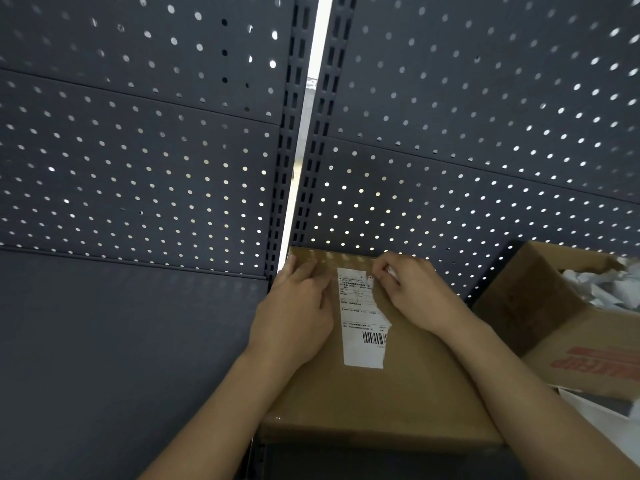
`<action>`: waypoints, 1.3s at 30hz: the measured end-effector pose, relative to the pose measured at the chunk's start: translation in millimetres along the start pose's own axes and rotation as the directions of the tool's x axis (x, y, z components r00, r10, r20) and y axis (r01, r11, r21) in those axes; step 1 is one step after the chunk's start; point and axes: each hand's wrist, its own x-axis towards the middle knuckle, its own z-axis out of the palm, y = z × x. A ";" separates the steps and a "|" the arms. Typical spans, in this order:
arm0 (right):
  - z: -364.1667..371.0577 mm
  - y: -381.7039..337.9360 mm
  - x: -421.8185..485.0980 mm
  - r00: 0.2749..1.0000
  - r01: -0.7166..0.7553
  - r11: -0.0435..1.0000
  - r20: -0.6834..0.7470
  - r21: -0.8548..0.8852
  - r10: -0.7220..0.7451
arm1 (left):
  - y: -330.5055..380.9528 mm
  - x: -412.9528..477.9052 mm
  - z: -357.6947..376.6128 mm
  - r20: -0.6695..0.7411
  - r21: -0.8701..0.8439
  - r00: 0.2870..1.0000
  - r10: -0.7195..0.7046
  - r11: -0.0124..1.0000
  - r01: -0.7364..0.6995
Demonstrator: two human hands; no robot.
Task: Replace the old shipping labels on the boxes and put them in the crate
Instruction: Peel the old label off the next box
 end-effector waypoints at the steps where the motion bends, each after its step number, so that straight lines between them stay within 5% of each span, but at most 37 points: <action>1: -0.1 -0.8 0.8 1.000 -0.002 1.000 0.006 -0.004 0.002 | -0.2 -0.1 0.1 -0.002 0.000 1.000 0.003 1.000 -0.003; 10: 1.5 -11.3 5.3 0.994 0.036 0.968 0.110 -0.250 -0.008 | -0.8 0.3 1.2 0.004 0.006 1.000 0.000 1.000 0.000; 19: -16.4 -7.9 0.1 0.989 -0.108 0.987 0.111 0.118 0.095 | -2.7 0.2 1.6 -0.003 -0.018 1.000 0.005 1.000 -0.005; 29: 5.8 -3.4 -2.6 0.994 0.099 0.982 -0.035 -0.161 -0.106 | -0.1 -0.8 -1.1 0.013 0.000 1.000 -0.002 1.000 0.002; 39: -2.1 -8.9 -13.5 0.996 0.073 0.997 -0.051 -0.007 -0.073 | 0.7 -1.5 -2.2 -0.009 -0.016 1.000 0.011 1.000 -0.011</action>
